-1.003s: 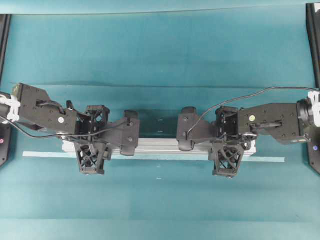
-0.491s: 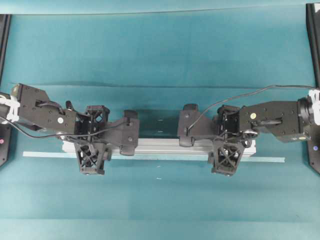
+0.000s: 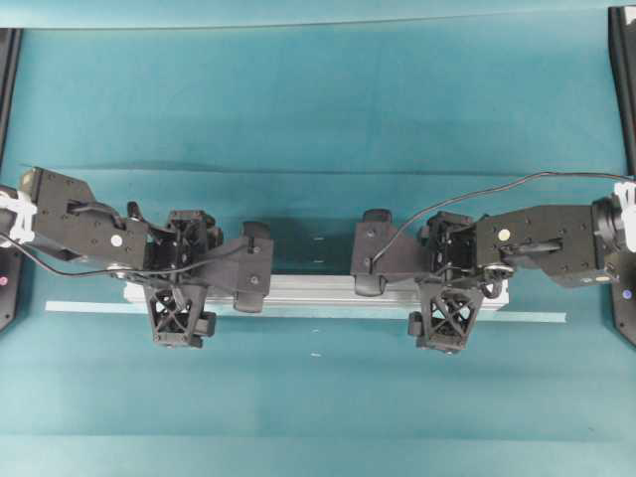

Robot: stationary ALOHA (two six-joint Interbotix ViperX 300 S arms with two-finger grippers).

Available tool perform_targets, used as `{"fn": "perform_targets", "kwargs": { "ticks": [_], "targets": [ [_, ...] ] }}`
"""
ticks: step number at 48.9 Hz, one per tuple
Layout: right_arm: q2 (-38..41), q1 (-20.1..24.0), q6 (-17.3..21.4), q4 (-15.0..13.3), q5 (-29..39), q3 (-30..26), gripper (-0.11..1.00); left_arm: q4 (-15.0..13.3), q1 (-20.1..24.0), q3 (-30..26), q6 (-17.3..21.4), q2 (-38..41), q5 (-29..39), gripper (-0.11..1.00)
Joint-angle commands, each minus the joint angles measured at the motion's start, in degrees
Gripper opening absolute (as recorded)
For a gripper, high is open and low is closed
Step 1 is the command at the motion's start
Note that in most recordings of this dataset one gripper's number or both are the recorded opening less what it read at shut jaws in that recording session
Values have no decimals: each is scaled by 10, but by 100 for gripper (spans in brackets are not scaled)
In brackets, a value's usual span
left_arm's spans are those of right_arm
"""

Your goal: Lift the metal rail with both hands.

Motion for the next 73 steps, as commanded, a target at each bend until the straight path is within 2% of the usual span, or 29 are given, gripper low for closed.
{"fn": "perform_targets", "kwargs": {
  "ticks": [1, 26, 52, 60, 73],
  "targets": [
    [-6, -2, 0, 3, -3, -4, 97, 2, -1, -3, 1, -30, 3, 93],
    [-146, -25, -2, 1, -14, -11, 97, 2, 5, 1, 1, -209, 44, 93],
    [-256, -37, -4, -2, -105, 10, 97, 2, 11, 4, -7, -314, 40, 93],
    [-279, -38, -4, -2, -129, 22, 97, 2, 11, 13, -6, -352, 18, 93],
    [-345, -37, -4, -2, -176, 39, 97, 2, 11, 43, -10, -439, -54, 93]
  ]
}}
